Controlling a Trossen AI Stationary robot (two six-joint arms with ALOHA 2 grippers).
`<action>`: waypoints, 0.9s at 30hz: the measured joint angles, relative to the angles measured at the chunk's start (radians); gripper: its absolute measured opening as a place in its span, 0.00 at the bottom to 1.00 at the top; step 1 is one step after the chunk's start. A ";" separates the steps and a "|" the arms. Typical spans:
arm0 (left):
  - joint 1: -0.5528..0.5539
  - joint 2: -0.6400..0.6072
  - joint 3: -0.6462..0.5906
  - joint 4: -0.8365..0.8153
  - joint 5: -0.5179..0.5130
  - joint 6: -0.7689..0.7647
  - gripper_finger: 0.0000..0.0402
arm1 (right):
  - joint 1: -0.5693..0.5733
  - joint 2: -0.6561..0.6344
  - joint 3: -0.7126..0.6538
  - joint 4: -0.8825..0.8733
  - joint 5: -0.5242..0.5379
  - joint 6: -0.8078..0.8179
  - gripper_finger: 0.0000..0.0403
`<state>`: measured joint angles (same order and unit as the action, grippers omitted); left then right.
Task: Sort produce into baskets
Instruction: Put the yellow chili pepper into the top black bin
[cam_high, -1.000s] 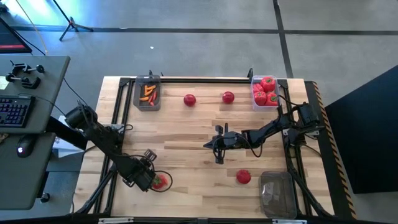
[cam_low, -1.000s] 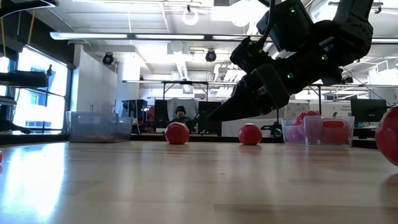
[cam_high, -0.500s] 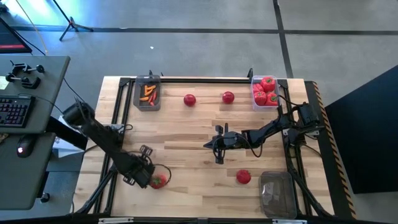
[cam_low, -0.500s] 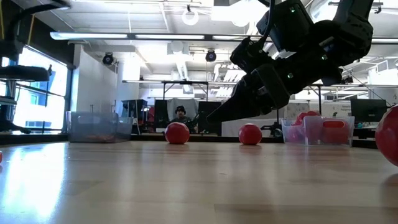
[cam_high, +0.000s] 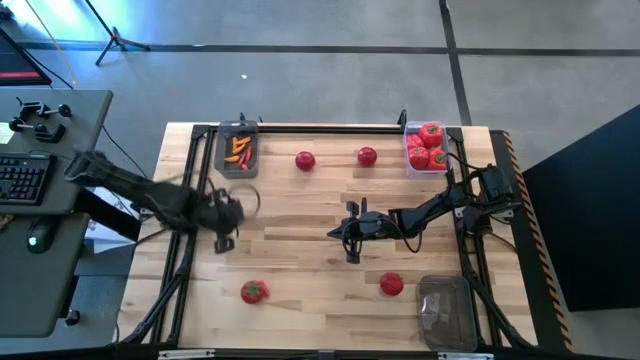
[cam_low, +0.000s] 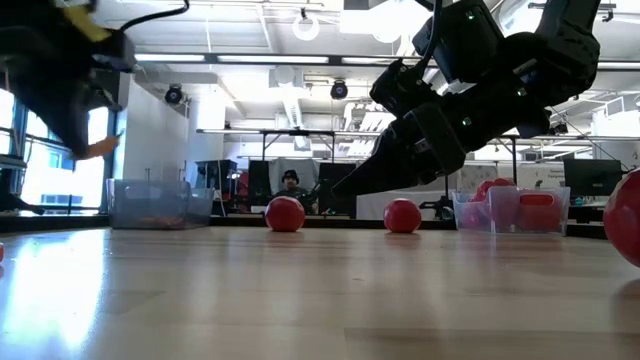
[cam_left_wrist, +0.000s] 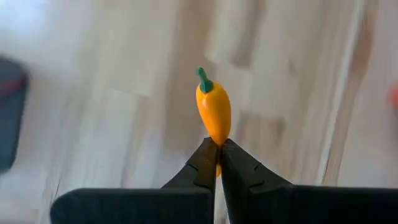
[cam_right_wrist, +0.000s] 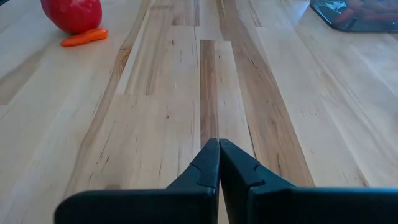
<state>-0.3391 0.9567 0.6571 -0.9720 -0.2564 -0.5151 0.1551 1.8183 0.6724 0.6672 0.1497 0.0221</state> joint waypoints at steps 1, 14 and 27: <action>0.046 -0.032 0.000 0.003 0.000 -0.015 0.00 | 0.000 0.000 0.000 0.000 0.000 0.000 0.00; 0.540 -0.126 0.125 0.036 0.101 0.128 0.00 | 0.000 0.000 0.000 0.002 0.000 0.003 0.00; 1.021 0.155 0.253 -0.019 0.144 0.430 0.00 | 0.000 0.000 0.000 0.002 0.000 -0.002 0.00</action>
<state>0.6815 1.1117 0.9096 -0.9908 -0.1123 -0.0850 0.1551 1.8181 0.6724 0.6697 0.1497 0.0201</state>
